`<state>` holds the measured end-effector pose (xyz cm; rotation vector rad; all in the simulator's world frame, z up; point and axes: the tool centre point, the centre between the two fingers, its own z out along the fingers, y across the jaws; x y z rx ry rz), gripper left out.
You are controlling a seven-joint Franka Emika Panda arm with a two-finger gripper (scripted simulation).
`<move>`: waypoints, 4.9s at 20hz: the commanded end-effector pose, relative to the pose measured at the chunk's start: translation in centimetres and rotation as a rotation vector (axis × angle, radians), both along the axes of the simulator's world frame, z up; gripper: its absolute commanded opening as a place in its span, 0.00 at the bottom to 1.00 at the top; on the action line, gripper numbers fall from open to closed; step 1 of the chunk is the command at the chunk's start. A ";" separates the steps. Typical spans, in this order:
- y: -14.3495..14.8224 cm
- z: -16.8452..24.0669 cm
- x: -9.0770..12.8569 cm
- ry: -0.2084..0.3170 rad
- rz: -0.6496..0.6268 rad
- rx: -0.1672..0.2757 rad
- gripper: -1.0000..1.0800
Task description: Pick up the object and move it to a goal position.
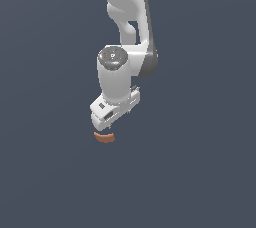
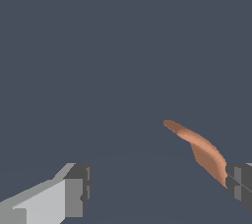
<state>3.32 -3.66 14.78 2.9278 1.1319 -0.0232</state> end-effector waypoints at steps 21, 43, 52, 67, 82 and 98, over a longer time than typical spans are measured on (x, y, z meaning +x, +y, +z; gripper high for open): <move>-5.1 -3.6 2.8 -0.004 0.540 0.008 0.96; -7.2 -5.3 3.6 -0.009 0.730 0.012 0.96; -7.2 -9.5 3.5 -0.009 0.734 0.012 0.96; -7.2 -10.0 3.6 -0.009 0.734 0.012 0.00; -5.3 -6.1 2.6 -0.009 0.735 0.011 0.00; 2.3 9.4 -1.4 -0.007 0.736 0.009 0.00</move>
